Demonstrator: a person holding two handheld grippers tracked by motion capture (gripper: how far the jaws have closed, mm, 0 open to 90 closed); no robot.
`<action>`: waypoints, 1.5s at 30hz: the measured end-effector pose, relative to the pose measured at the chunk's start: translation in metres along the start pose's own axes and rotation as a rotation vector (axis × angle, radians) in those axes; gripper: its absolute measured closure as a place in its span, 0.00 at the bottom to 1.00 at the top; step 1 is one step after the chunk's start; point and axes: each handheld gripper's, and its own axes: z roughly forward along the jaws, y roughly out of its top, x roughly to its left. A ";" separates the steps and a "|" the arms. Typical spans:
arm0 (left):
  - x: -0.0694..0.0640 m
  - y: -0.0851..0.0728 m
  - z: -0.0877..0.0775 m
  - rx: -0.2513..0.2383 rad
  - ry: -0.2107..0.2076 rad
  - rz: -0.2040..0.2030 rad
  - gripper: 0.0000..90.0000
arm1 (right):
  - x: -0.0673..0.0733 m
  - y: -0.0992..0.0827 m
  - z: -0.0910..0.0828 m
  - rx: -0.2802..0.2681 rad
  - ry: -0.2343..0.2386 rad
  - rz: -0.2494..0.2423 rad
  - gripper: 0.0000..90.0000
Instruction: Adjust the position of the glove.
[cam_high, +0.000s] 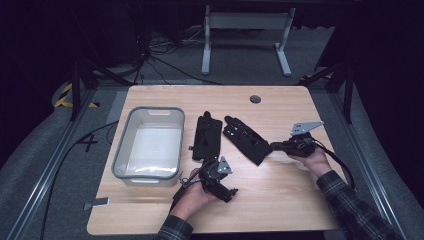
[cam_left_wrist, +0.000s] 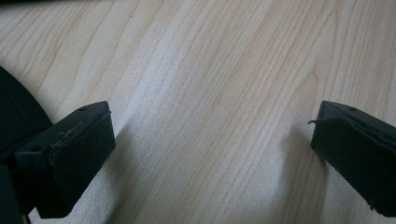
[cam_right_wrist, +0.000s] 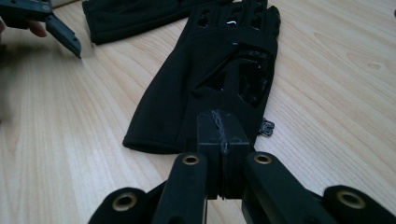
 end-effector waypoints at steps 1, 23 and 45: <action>0.000 0.000 0.000 0.000 0.000 0.000 0.00 | -0.001 0.001 0.004 0.007 -0.007 -0.007 1.00; 0.000 0.000 0.000 0.001 0.008 -0.009 0.00 | -0.008 -0.004 0.029 0.097 -0.024 -0.019 1.00; 0.000 0.000 0.000 0.001 0.008 -0.009 0.00 | 0.014 -0.037 -0.016 0.147 0.004 -0.019 1.00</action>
